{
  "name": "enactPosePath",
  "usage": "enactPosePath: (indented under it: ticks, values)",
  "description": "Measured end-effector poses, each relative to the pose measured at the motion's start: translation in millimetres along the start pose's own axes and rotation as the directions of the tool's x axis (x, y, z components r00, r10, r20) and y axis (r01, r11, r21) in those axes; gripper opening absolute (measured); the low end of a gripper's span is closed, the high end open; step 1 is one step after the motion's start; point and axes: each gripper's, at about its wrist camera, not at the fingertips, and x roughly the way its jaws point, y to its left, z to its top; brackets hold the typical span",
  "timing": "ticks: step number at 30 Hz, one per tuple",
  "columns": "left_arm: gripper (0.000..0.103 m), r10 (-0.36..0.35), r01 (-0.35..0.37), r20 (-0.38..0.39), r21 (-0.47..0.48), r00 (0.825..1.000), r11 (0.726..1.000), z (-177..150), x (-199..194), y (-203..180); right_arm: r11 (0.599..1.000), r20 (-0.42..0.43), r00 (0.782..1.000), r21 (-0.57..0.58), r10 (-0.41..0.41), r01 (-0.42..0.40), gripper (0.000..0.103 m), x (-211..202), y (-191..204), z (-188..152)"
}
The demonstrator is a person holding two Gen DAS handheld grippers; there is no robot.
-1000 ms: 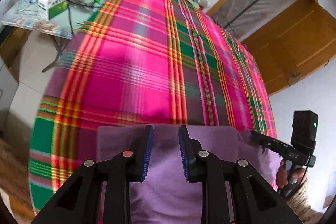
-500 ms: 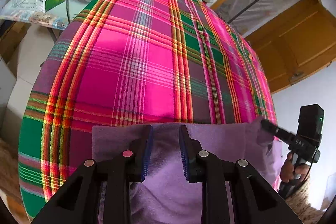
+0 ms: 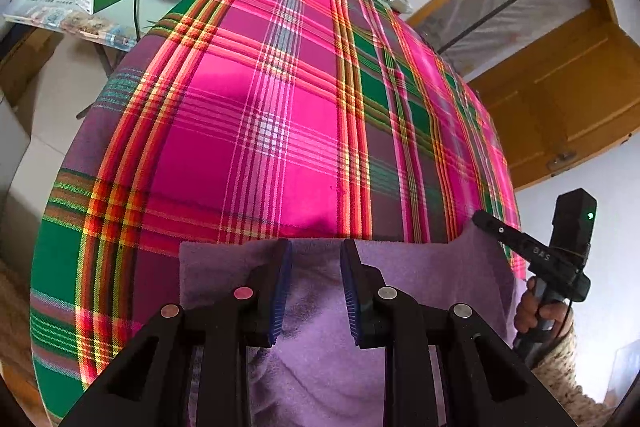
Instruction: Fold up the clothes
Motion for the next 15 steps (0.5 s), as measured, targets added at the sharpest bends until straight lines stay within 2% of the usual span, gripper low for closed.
enactPosePath:
  ticks: [3,8,13,15]
  values:
    - [0.026,0.002,-0.002,0.002,-0.006,1.000,1.000,-0.2,-0.1,0.3,0.999,0.014,1.000,0.031,0.020,-0.020,0.004,-12.5,-5.9,0.9]
    - [0.026,0.013,-0.013,0.001,-0.004,1.000,1.000,-0.2,0.3,-2.4,0.998,0.091,0.995,0.052,-0.026,0.021,0.005,-54.0,-27.0,-3.4]
    - [0.026,0.028,-0.028,0.006,-0.010,1.000,1.000,-0.9,-1.7,-4.6,0.996,0.064,0.994,0.020,-0.085,0.084,0.006,-73.6,-45.3,-22.5]
    - [0.026,0.034,-0.034,0.014,-0.007,0.999,0.999,-1.4,-3.4,-6.5,0.998,0.047,0.996,0.000,-0.070,0.070,0.007,-76.0,-49.0,-30.6]
